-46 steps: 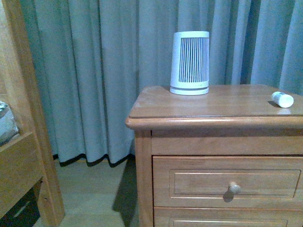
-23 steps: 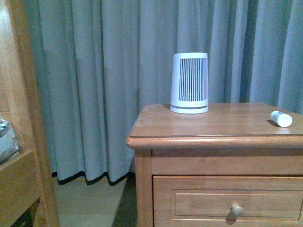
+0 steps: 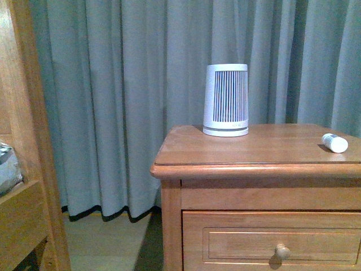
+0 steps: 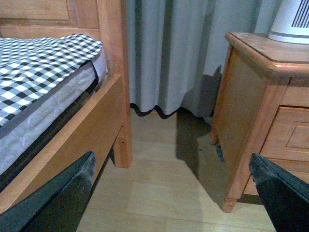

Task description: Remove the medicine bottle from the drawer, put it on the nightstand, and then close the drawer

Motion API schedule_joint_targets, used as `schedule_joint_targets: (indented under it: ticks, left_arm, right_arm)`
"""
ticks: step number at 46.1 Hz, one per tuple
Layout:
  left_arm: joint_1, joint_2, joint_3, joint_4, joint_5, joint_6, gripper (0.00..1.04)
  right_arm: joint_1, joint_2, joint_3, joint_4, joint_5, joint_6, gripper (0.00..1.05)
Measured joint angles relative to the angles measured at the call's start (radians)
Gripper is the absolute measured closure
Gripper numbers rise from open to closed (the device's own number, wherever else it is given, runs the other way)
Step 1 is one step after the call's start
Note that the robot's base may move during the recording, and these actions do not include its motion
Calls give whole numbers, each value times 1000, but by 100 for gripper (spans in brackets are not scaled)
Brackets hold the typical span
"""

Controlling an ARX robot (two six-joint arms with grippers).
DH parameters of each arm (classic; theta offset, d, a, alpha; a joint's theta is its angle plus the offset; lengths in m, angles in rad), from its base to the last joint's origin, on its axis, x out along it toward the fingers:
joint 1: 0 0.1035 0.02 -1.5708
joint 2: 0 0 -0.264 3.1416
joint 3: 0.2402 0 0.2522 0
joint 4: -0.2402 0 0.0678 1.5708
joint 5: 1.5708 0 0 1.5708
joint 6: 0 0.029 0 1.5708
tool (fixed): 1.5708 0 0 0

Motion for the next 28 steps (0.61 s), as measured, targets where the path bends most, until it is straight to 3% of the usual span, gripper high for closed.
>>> schedule_joint_targets:
  ticks: [18,28]
  left_arm:
    - [0,0,0,0,0,0,7]
    - [0,0,0,0,0,0,7]
  right_arm:
    - [-11,-2,0,0,-14,-1,102]
    - [-11,-2,0,0,-14,-1,67]
